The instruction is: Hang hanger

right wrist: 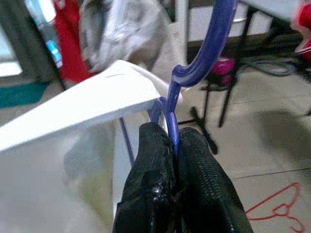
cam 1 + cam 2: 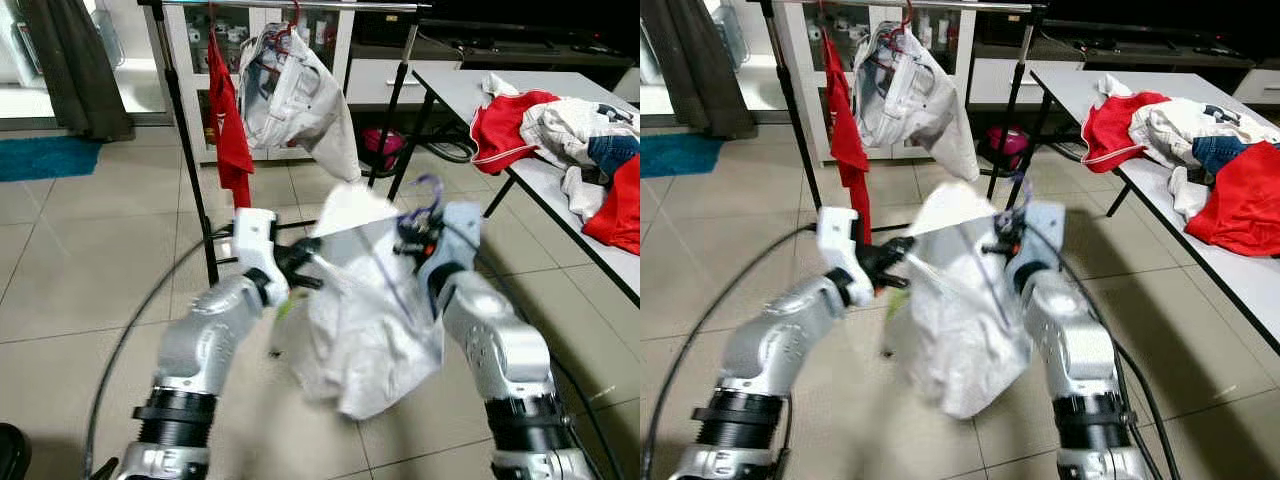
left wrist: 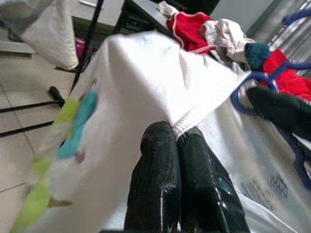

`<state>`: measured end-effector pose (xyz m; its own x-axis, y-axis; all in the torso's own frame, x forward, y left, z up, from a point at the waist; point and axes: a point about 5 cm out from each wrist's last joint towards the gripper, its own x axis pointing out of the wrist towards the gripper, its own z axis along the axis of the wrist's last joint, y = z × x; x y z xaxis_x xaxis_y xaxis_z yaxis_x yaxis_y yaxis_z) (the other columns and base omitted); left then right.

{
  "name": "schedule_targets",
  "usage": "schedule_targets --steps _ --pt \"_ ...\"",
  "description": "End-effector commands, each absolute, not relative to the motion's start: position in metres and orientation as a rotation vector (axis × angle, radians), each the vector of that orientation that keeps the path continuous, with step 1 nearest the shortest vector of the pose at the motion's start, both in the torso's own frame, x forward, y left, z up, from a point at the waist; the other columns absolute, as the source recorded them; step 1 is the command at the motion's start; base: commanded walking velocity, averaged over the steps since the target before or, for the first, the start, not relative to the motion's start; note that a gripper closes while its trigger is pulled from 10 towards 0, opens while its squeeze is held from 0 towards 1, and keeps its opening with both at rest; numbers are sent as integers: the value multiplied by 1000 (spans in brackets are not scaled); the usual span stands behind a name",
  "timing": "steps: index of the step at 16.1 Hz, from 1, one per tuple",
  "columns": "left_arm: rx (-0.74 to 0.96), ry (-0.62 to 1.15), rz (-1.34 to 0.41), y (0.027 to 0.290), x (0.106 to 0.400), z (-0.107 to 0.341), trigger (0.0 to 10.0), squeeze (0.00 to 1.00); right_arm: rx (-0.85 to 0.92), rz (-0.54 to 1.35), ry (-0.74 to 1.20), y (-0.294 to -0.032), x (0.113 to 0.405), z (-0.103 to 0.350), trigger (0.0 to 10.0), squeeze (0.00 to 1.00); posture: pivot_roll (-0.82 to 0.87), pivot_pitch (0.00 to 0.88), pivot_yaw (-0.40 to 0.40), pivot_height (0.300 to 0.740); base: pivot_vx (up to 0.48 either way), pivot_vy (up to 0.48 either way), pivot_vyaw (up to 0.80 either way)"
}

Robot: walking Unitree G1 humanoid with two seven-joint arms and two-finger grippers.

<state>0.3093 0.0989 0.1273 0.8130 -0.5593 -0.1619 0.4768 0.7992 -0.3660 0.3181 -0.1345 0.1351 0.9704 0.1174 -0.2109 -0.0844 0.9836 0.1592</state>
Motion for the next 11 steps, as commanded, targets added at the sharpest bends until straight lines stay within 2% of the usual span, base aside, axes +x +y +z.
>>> schedule_targets --steps 1,3,5,7,10,11 --pt "-292 268 -516 108 311 129 0 0 103 -35 240 -164 320 133 10000 0 -112 0 -64 740 0 0 0" --pt "-286 266 -507 108 313 130 0 0 -93 275 395 -136 307 114 10000 0 -115 0 -65 740 0 0 0" --pt "-280 259 -493 108 315 131 0 0 -160 429 437 -125 295 109 10000 0 -116 0 -64 740 0 0 0" --pt "-275 245 -476 109 318 134 0 0 -179 527 461 -127 288 113 10000 0 -118 0 -63 740 0 0 0" --pt "-265 245 -470 110 320 134 0 0 -153 580 440 -132 288 123 10000 0 -120 0 -59 740 0 0 0" --pt "-256 253 -465 110 320 133 0 0 -54 598 408 -130 289 131 10000 0 -121 0 -59 740 0 0 0"
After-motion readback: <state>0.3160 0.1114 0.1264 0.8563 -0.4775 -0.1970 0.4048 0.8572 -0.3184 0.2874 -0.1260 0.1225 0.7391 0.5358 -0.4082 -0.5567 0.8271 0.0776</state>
